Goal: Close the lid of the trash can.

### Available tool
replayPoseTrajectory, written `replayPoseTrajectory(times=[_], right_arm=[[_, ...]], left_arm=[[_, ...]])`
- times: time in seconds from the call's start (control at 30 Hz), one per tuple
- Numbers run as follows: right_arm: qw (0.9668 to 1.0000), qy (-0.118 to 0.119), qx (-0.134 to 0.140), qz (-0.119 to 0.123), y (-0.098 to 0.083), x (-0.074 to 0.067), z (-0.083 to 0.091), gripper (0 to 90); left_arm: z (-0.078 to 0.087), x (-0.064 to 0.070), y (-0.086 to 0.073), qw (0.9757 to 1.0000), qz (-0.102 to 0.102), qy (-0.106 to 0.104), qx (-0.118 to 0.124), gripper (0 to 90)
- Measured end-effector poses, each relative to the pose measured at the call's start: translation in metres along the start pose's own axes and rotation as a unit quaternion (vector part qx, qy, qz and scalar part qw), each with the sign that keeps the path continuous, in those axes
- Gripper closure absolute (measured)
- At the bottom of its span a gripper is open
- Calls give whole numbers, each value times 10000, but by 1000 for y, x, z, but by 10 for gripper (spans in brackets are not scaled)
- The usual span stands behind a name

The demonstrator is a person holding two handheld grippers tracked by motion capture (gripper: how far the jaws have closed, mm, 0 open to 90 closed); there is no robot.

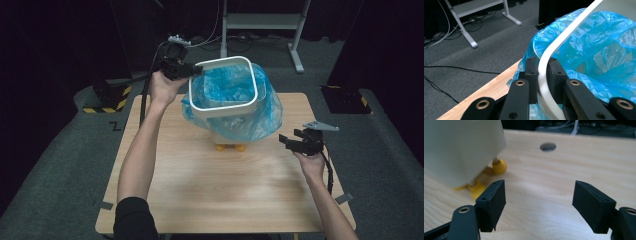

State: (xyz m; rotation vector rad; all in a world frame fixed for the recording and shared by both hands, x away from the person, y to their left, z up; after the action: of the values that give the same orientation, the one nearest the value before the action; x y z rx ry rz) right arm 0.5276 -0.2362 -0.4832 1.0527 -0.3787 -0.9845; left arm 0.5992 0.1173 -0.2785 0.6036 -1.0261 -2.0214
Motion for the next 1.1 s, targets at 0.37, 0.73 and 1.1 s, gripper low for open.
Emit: replayPoseTrajectory(times=[0.37,0.73,1.1], right_arm=[[9965,442,620,336,64,-24,37,407],[9901,678,985,740,127,-45,58,551],[9848,851,1100,1037,193,-70,50,584]], left_arm=[[-6,1,3,10000,-29,10,-77,800],[-12,4,5,9999,-26,-2,-129,800],[-17,3,9,9996,-71,78,-249,801]])
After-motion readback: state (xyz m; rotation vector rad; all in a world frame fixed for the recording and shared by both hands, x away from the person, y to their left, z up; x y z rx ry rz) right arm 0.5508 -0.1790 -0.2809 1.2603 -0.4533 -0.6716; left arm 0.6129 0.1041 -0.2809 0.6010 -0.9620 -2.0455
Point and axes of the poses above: each handheld gripper's, and its own axes: z roughly backward along the jaws, y roughly out of its top, x roughly to its right, the point moved 8 cm from there along -z, roughly forward along the jaws, and after that the axes turned 6 degrees about y, right-handed, at the moved point
